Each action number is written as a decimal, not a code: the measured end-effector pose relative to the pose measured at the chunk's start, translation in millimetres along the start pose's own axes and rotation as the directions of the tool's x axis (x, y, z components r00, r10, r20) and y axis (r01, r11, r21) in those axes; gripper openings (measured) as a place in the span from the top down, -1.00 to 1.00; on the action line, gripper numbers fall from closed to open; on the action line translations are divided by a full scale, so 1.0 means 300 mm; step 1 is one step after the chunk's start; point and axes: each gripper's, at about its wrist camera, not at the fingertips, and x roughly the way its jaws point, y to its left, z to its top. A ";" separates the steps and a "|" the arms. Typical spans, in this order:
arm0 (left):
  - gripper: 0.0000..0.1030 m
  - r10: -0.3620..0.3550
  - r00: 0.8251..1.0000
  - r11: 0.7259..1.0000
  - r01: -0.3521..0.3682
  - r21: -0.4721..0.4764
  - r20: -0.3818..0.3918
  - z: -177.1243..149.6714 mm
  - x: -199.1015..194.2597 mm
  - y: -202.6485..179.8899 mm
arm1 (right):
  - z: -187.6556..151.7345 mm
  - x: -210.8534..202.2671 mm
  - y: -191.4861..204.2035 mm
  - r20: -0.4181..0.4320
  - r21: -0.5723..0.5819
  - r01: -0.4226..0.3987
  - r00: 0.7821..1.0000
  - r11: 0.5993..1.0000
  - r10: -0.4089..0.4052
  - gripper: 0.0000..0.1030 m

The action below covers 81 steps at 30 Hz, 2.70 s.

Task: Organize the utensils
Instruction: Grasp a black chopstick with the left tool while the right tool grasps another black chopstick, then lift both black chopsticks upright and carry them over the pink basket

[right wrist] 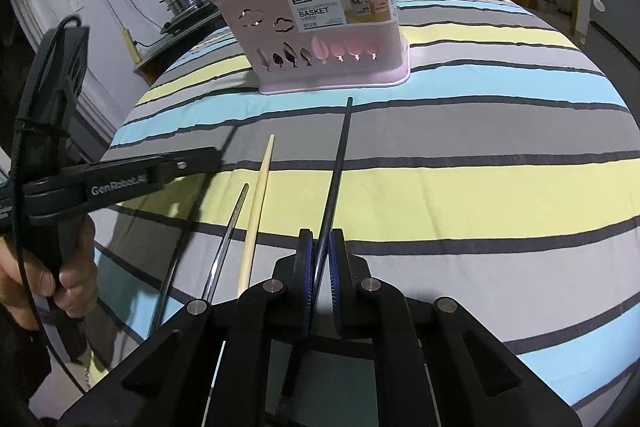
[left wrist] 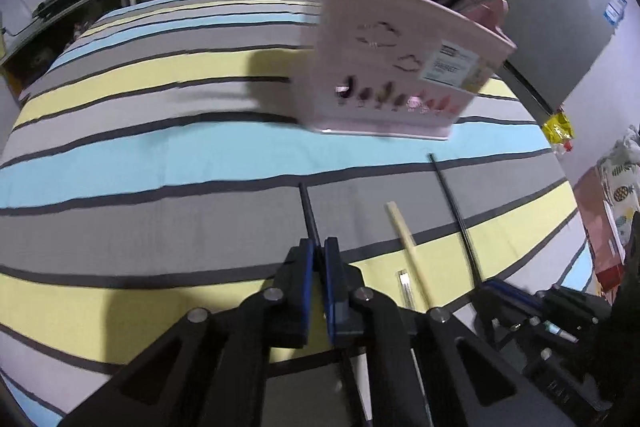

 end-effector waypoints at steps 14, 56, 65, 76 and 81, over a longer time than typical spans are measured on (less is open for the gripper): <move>0.79 -0.002 1.000 0.999 0.000 -0.037 -0.028 0.007 0.019 0.036 | 0.130 0.089 0.027 -0.038 -0.044 0.049 0.998 0.998 -0.050 0.84; 0.92 -0.093 0.972 0.994 0.080 0.069 0.216 0.219 -0.345 -0.052 | 0.385 -0.266 0.111 0.248 -0.116 -0.009 0.968 0.993 0.037 0.90; 0.89 -0.077 0.994 0.997 0.074 0.037 0.083 0.151 -0.198 -0.017 | 0.368 -0.264 0.097 0.256 -0.100 -0.003 0.966 0.995 0.029 0.90; 0.69 -0.025 0.994 1.000 0.025 0.002 -0.104 0.099 0.069 -0.005 | 0.372 -0.264 0.092 0.255 -0.102 -0.002 0.967 0.995 0.028 0.90; 0.69 -0.006 0.995 1.000 0.009 0.029 -0.102 0.109 0.092 -0.031 | 0.372 -0.257 0.092 0.251 -0.097 -0.006 0.967 0.995 0.030 0.90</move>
